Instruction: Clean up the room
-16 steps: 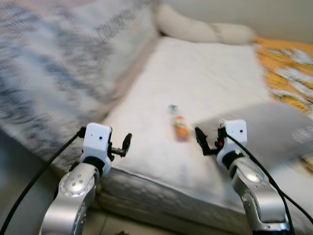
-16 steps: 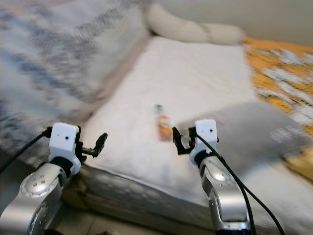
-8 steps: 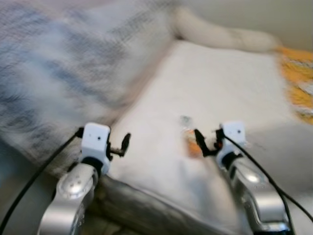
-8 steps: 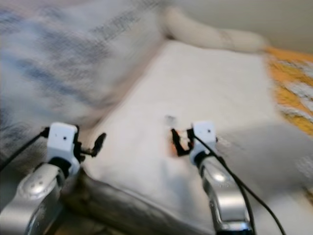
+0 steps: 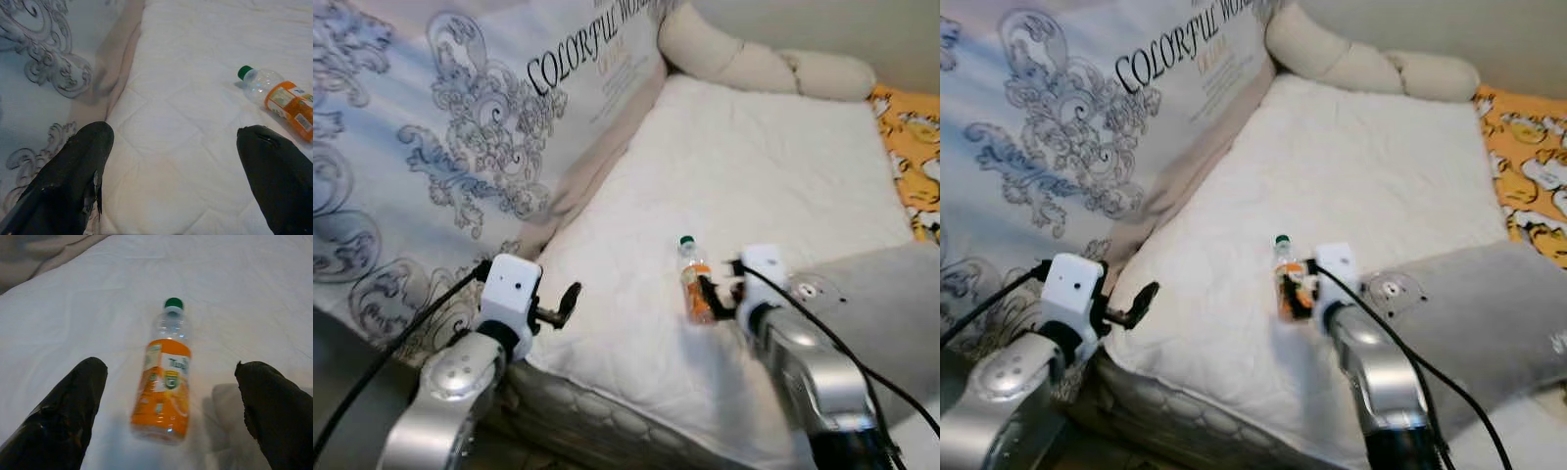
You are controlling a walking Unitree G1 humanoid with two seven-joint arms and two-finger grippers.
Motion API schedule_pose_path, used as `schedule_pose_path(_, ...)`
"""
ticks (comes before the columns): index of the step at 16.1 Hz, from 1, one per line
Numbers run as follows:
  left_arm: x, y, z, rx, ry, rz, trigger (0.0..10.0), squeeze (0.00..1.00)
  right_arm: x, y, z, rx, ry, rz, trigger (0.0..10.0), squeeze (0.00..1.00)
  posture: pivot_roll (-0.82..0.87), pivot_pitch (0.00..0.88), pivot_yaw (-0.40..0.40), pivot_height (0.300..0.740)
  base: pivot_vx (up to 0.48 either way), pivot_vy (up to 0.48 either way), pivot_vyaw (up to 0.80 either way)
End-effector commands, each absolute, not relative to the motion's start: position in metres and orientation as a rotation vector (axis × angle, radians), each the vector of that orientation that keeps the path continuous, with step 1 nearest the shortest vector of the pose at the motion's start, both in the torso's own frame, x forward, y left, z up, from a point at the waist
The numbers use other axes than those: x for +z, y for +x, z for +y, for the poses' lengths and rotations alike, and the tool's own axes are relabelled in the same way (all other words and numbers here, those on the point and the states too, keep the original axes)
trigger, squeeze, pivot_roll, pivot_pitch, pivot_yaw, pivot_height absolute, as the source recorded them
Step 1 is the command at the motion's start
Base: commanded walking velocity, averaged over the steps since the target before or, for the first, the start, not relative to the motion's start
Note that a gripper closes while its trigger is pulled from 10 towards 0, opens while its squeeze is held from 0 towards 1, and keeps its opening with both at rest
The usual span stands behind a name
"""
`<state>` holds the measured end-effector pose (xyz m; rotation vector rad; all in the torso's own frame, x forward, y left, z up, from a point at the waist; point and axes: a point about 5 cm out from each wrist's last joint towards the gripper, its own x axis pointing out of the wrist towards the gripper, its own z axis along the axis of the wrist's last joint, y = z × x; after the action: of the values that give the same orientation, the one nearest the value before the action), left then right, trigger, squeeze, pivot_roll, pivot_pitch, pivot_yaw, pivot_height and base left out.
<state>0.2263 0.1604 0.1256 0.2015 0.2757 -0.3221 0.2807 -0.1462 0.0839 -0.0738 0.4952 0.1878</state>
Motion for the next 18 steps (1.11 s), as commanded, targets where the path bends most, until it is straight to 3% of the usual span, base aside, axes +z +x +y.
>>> schedule_pose_path(1, 0.129, 0.226, 0.158, -0.358, 0.248, 0.273, 10.0, 0.00, 0.080, 0.284, -0.151, 0.151, -0.102, 0.550, 10.0, 0.00, 0.14, 0.000, -0.023, 0.740, 0.000, 0.000, 0.00)
schedule_pose_path(9, 0.132, 0.228, 0.161, -0.462, 0.321, 0.297, 10.0, 0.00, 0.070, 0.338, -0.134, 0.150, -0.084, 0.639, 10.0, 0.00, 0.16, 0.000, -0.005, 0.740, 0.000, 0.000, 0.00)
schedule_pose_path(18, 0.133, 0.222, 0.153, -0.601, 0.316, 0.337, 10.0, 0.00, 0.034, 0.335, -0.147, 0.066, -0.062, 0.817, 10.0, 0.00, 0.17, 0.000, 0.008, 0.740, 0.000, 0.000, 0.00)
